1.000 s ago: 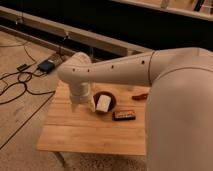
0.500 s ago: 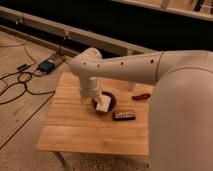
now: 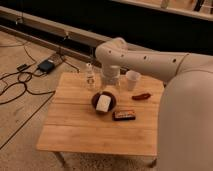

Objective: Pick up the ceramic cup

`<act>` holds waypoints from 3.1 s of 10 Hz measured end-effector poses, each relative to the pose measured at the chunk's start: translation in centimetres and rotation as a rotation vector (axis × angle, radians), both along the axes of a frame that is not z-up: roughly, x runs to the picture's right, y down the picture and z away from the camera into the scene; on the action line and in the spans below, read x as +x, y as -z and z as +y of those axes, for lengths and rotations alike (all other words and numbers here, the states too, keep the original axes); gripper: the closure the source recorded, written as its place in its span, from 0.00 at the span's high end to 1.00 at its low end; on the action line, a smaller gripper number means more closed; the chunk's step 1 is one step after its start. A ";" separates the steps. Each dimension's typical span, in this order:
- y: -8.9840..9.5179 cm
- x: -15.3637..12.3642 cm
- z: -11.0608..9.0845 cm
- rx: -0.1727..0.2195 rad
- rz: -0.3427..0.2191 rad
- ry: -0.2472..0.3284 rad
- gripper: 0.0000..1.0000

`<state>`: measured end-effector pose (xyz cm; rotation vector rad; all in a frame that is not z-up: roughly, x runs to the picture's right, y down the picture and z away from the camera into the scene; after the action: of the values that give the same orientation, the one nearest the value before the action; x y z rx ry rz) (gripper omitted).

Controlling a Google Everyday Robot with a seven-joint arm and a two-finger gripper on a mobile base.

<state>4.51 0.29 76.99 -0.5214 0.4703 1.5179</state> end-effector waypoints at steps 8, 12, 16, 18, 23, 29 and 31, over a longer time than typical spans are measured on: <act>-6.8 7.6 -5.0 0.028 -0.045 0.112 0.65; -10.6 9.9 -6.2 0.031 -0.052 0.135 0.65; -13.8 10.4 -7.2 0.033 -0.079 0.165 0.65; -15.9 10.7 -7.3 0.030 -0.098 0.167 0.65; -18.9 10.8 -5.8 -0.009 -0.134 0.158 0.57; -17.9 11.0 -4.3 -0.127 -0.025 0.093 0.01; -16.4 9.9 -5.7 -0.131 -0.009 0.085 0.00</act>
<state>14.40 -5.40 93.43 -0.6028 0.5807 1.4093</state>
